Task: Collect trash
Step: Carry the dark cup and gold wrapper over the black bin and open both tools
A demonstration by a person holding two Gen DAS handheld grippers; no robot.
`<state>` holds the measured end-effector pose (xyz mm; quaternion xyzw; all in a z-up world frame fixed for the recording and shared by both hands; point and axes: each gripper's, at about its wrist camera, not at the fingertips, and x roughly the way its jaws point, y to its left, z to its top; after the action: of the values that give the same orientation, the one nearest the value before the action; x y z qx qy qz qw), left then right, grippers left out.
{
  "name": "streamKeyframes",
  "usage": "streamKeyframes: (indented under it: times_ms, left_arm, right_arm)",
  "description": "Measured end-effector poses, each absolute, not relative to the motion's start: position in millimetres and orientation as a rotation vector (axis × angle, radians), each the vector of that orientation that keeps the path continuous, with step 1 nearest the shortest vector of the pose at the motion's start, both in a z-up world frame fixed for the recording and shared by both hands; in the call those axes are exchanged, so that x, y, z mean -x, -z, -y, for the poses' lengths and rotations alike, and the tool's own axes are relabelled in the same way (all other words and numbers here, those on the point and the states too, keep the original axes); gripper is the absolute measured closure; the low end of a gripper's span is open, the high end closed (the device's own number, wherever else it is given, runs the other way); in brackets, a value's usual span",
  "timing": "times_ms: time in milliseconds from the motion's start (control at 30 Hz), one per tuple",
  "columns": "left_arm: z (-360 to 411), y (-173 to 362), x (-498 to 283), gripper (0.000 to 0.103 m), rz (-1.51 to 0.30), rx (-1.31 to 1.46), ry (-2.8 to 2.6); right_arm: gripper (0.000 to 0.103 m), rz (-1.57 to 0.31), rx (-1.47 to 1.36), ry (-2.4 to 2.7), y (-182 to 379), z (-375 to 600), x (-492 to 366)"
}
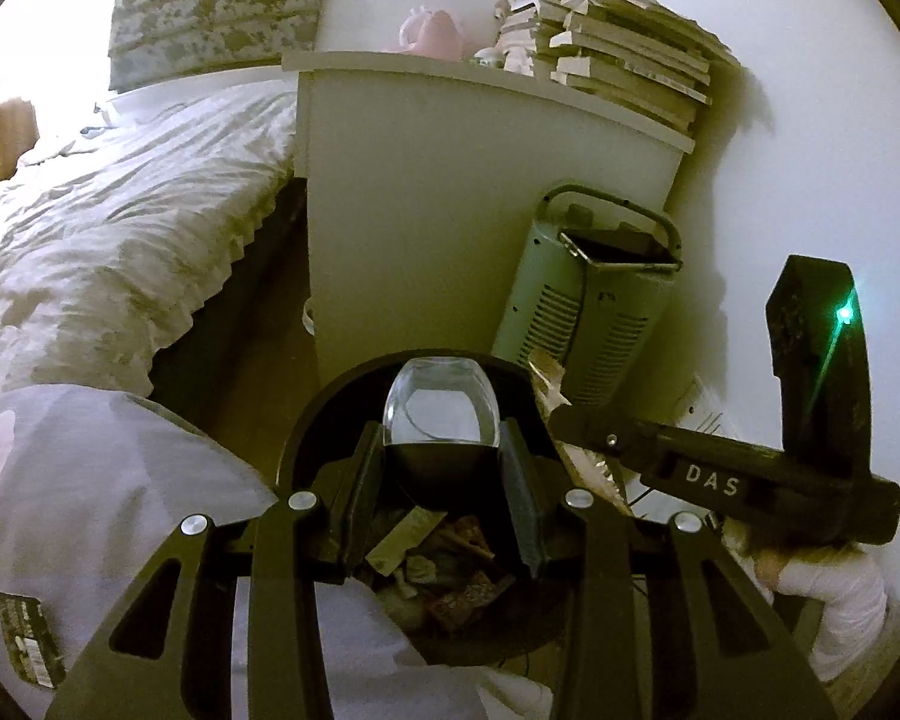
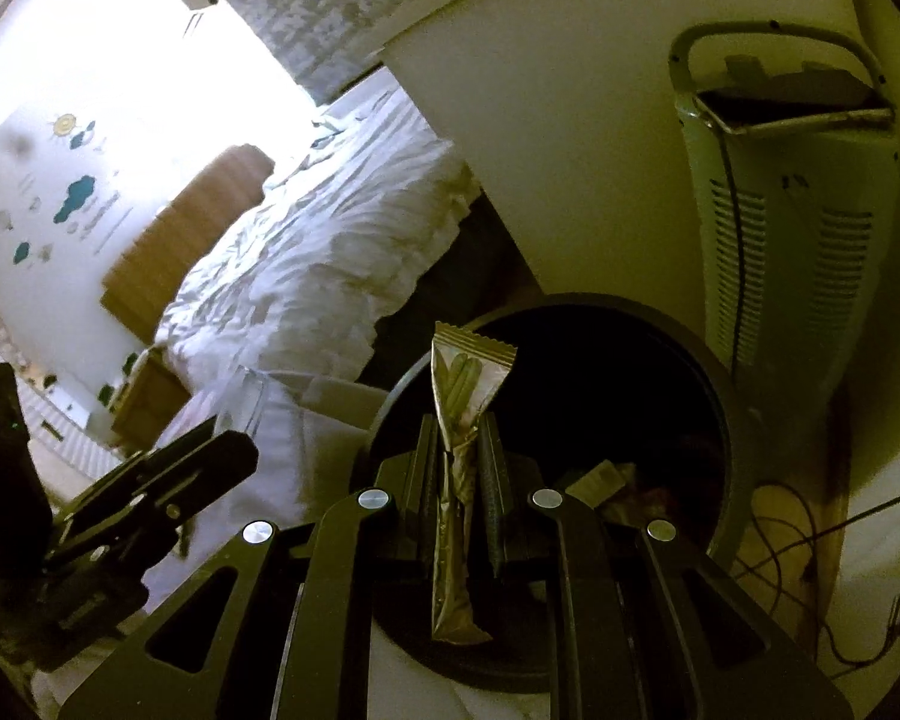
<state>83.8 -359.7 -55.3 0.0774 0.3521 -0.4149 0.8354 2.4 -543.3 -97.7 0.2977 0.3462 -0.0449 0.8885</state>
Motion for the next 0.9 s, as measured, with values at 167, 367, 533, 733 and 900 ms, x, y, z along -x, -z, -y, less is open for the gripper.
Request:
streamKeyframes:
  times_ms: [167, 367, 533, 733, 900]
  left_arm:
    - [365, 55, -83, 0.063, -0.741, -0.183, 0.873]
    - [363, 47, -76, 0.038, -0.704, -0.178, 0.852]
    - [352, 40, -74, 0.038, -0.69, -0.17, 0.843]
    - [325, 35, -74, 0.037, -0.691, -0.142, 0.805]
    - [285, 33, -71, 0.027, -0.687, -0.114, 0.74]
  right_arm:
    - [0.079, -0.731, -0.627, 0.12, 105, 549, -2]
    - [0.05, -0.72, -0.651, 0.144, 105, 552, 6]
    - [0.05, -0.718, -0.644, 0.141, 103, 547, 8]
    - [0.044, -0.726, -0.615, 0.103, 97, 527, 2]
    - [0.035, -0.726, -0.588, 0.045, 88, 500, -7]
